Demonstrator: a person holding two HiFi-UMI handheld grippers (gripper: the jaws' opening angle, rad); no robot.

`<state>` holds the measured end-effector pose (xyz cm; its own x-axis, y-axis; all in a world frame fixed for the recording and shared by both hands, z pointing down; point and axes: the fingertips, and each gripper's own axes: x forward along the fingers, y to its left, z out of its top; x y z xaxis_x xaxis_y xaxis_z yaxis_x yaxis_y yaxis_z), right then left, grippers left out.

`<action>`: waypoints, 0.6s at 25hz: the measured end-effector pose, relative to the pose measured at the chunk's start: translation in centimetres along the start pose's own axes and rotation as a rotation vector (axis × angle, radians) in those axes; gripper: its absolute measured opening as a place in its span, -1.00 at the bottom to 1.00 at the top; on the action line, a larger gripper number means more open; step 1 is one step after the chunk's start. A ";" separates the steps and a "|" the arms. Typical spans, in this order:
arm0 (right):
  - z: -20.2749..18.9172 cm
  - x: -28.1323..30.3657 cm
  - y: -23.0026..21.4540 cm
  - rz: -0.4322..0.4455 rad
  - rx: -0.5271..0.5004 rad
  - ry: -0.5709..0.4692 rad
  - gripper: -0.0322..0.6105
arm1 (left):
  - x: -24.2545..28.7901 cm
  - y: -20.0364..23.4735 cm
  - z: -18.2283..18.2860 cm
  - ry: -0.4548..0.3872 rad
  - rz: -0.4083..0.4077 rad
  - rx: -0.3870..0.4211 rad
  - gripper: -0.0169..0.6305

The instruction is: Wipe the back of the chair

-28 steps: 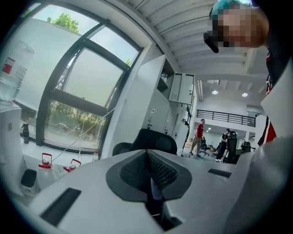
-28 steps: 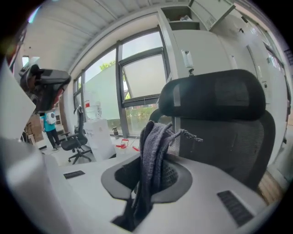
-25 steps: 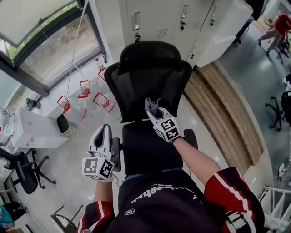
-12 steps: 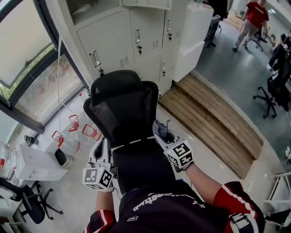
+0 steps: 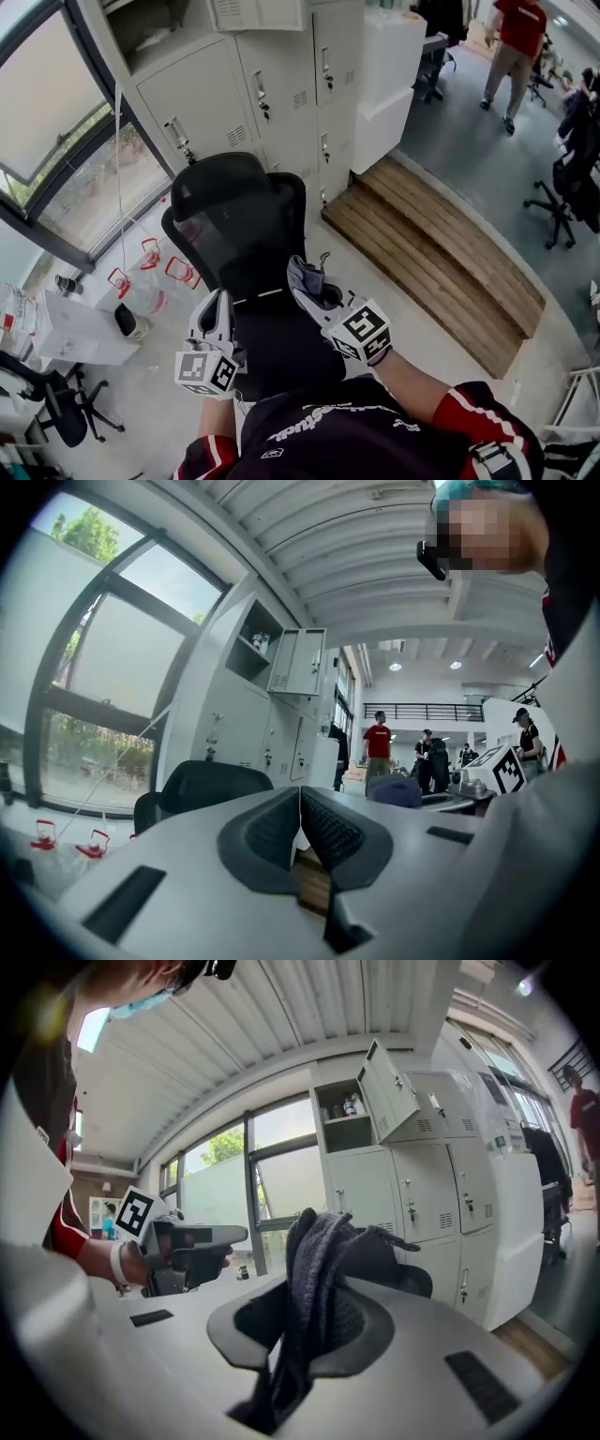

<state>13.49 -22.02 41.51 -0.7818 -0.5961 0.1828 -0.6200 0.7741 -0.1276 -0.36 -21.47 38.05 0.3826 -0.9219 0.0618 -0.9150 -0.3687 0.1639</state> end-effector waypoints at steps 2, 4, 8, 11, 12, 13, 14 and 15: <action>-0.7 -0.7 0.6 0.042 0.011 0.007 -0.68 | -1.6 -0.8 -1.1 0.017 0.046 -0.011 -0.87; -1.4 -1.3 1.1 0.069 0.003 0.013 -0.68 | -3.0 -1.4 -2.0 0.031 0.071 -0.014 -0.87; -2.7 -1.8 2.7 0.104 0.008 0.013 -0.68 | -5.5 -1.5 -2.9 0.051 0.117 0.011 -0.87; -2.5 -2.5 4.3 0.116 0.012 0.001 -0.68 | -6.8 -1.5 -2.6 0.035 0.136 0.000 -0.87; -2.3 -2.7 5.0 0.117 0.010 -0.004 -0.68 | -7.2 -1.6 -2.5 0.031 0.131 0.003 -0.87; -2.2 -2.9 5.7 0.116 0.006 -0.008 -0.68 | -7.7 -1.7 -2.4 0.028 0.123 0.008 -0.87; -2.2 -3.1 6.5 0.115 0.001 -0.008 -0.68 | -8.3 -1.8 -2.3 0.025 0.115 0.012 -0.87; -2.3 -3.2 7.4 0.112 -0.005 -0.006 -0.68 | -9.0 -1.7 -2.3 0.021 0.107 0.013 -0.87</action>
<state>11.53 -13.91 42.22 -0.8466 -0.5070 0.1618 -0.5284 0.8370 -0.1423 -1.93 -12.27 39.48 0.2847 -0.9534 0.0995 -0.9524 -0.2696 0.1422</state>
